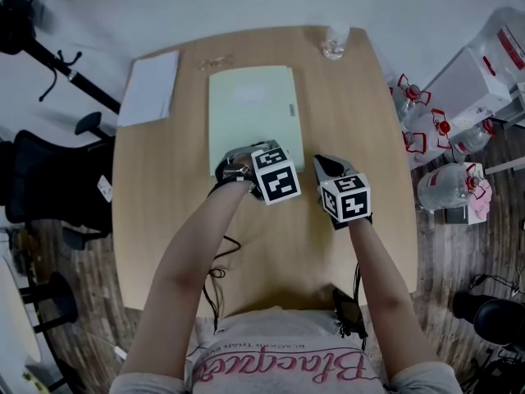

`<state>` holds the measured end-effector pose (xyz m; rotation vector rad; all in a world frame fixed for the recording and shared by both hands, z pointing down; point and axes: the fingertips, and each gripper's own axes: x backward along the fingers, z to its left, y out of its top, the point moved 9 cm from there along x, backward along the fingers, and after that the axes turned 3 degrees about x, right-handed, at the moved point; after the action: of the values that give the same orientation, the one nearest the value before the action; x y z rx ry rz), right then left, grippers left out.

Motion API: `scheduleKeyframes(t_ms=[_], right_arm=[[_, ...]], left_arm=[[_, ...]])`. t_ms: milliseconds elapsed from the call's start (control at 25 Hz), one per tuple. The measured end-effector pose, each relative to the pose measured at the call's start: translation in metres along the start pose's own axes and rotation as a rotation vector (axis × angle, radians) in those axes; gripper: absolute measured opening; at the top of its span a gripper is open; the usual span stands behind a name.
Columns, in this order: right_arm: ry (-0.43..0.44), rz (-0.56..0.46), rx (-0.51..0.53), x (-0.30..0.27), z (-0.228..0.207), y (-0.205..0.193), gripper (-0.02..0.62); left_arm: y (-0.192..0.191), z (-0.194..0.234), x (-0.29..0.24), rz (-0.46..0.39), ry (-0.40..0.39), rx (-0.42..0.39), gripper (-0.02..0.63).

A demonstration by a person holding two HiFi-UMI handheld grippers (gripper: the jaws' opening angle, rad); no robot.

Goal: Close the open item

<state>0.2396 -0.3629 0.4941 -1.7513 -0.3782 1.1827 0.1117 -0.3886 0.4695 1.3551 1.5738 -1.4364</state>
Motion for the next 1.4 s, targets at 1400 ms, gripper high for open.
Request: scheduleKeyframes(t_ms=[1400], right_arm=[[-0.009, -0.189, 0.234, 0.091, 0.059, 0.087, 0.003]], left_arm=[[-0.020, -0.014, 0.135, -0.312, 0.206, 0.232, 0.104]])
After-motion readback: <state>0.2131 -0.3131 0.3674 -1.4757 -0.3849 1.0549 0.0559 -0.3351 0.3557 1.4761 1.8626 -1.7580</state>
